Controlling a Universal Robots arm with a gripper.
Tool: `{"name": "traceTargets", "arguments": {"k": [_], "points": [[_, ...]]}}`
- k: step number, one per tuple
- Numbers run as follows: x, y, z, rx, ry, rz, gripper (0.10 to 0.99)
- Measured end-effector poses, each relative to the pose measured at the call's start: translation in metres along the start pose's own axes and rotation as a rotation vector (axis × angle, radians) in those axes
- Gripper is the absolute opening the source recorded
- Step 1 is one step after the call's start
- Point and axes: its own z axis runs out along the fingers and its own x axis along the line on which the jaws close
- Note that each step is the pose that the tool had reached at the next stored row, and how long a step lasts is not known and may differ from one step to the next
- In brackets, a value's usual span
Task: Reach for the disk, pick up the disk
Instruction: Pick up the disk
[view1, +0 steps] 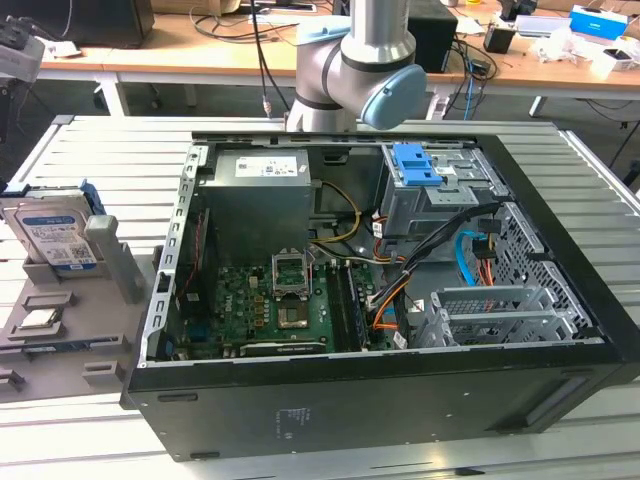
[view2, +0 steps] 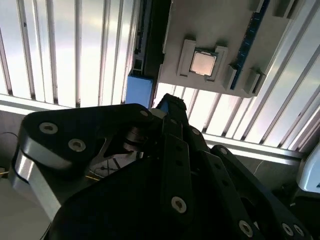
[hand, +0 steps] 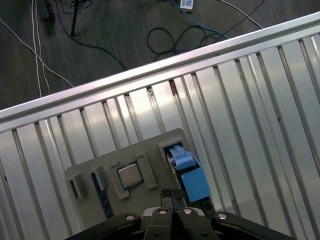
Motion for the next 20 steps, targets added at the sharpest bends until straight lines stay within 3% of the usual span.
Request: {"name": "traceTargets", "arguments": {"k": [15,19,20], "points": [[0.0000,0.0000,0.0000,0.000,0.0069,-0.182,0.106],[0.0000,0.0000,0.0000,0.000,0.0070,-0.184,0.106],[0.0000,0.0000,0.0000,0.000,0.0071,-0.185,0.169]]}}
